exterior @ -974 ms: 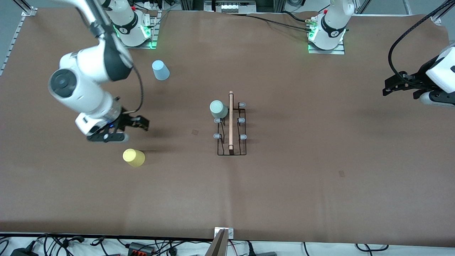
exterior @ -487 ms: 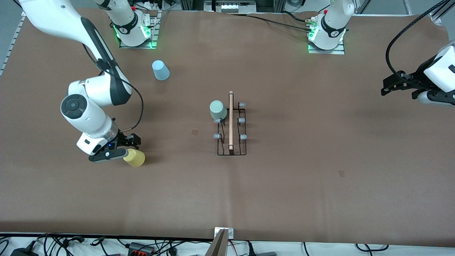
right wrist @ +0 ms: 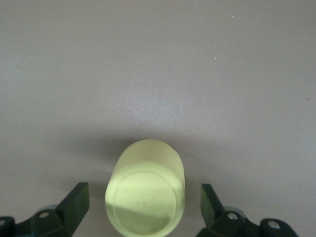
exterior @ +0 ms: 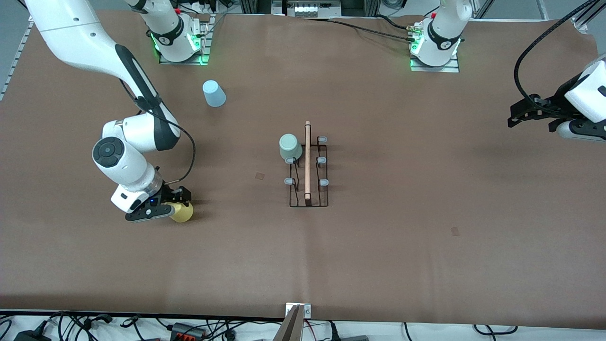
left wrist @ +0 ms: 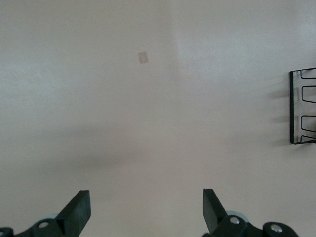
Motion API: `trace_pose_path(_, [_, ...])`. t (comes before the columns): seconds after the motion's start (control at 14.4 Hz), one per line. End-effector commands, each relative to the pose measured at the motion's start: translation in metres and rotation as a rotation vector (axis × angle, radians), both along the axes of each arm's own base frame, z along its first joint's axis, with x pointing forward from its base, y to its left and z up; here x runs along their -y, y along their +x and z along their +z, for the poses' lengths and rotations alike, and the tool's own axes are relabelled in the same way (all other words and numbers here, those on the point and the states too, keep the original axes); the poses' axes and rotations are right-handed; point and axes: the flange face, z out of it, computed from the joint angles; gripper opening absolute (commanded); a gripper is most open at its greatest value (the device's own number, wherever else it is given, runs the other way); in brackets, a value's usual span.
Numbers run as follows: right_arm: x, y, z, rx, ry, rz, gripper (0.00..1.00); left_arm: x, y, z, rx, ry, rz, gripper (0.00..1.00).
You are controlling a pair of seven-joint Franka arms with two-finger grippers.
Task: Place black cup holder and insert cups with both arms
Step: 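Move the right gripper to the yellow cup and grasp it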
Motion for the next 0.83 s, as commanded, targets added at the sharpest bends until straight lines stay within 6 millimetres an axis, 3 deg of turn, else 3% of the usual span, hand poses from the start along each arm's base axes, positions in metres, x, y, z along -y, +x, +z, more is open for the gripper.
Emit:
trace_pose_path(0.0, [-0.002,0.001,-0.006,0.024,0.008,0.01,1.0,0.0,0.002,0.005,0.002,0.024,0.005,1.0])
trace_pose_path(0.07, [-0.002,0.001,-0.006,0.024,0.008,0.01,0.94,0.0,0.001,0.005,0.002,0.024,0.004,1.0])
trace_pose_path(0.28, [-0.001,0.001,-0.004,0.021,0.003,0.023,0.32,0.0,0.001,0.005,0.002,0.024,0.004,1.0])
trace_pose_path(0.35, [-0.002,0.002,0.001,0.031,0.0,0.037,0.24,0.0,0.001,0.005,0.002,0.024,0.004,1.0])
trace_pose_path(0.56, [-0.013,-0.003,0.043,0.009,-0.025,0.036,0.2,0.0,0.001,0.005,0.002,0.024,0.005,1.0])
trace_pose_path(0.7, [-0.047,-0.017,0.085,-0.015,-0.027,-0.032,0.19,0.0,0.002,0.005,0.001,0.024,0.004,1.0])
trace_pose_path(0.77, [-0.083,-0.028,0.099,-0.012,-0.01,-0.1,0.19,0.0,0.001,0.005,0.001,0.022,0.005,1.0])
